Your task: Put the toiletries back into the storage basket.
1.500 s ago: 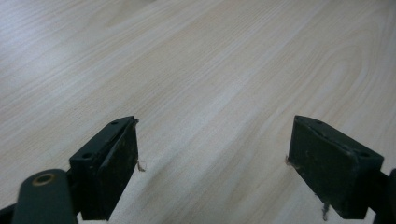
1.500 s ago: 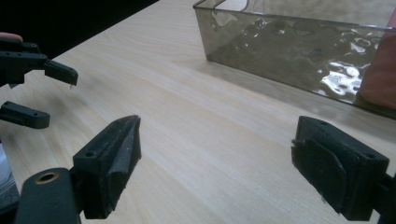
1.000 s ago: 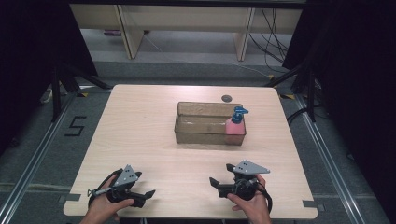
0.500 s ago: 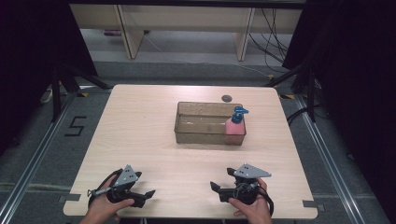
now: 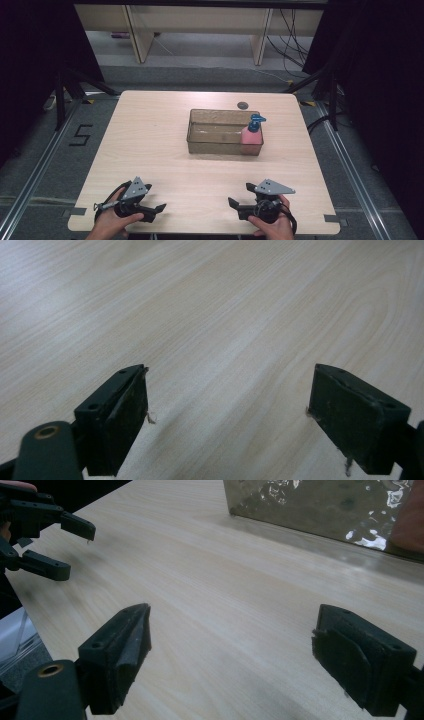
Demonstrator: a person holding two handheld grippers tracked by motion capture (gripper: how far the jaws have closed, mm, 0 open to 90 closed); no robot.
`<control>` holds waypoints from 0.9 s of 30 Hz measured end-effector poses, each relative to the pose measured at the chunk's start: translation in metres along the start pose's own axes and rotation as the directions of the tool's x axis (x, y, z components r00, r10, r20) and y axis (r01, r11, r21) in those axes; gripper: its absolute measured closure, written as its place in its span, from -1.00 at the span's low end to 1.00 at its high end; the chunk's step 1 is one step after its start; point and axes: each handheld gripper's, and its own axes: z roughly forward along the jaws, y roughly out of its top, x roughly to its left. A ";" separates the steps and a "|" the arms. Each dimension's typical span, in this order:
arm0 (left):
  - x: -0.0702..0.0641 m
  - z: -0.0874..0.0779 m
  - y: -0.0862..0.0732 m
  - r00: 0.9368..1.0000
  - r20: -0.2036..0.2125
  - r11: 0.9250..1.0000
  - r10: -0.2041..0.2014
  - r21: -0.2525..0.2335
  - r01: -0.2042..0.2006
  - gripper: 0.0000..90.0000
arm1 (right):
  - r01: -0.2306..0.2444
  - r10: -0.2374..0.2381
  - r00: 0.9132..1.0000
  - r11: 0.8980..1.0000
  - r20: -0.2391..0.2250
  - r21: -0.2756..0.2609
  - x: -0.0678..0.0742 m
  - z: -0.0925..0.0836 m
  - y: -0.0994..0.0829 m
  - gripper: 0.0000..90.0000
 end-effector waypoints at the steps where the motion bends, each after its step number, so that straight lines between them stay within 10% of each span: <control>1: 0.000 0.000 0.000 1.000 0.000 1.000 0.000 0.000 0.000 -0.66 | -0.010 0.010 1.000 1.000 -0.006 0.005 0.001 -0.001 0.000 -0.64; 27: 0.000 0.000 0.000 1.000 0.000 1.000 0.000 0.000 0.000 -0.66 | -0.030 0.030 1.000 0.999 0.005 -0.014 0.001 -0.013 -0.011 -0.64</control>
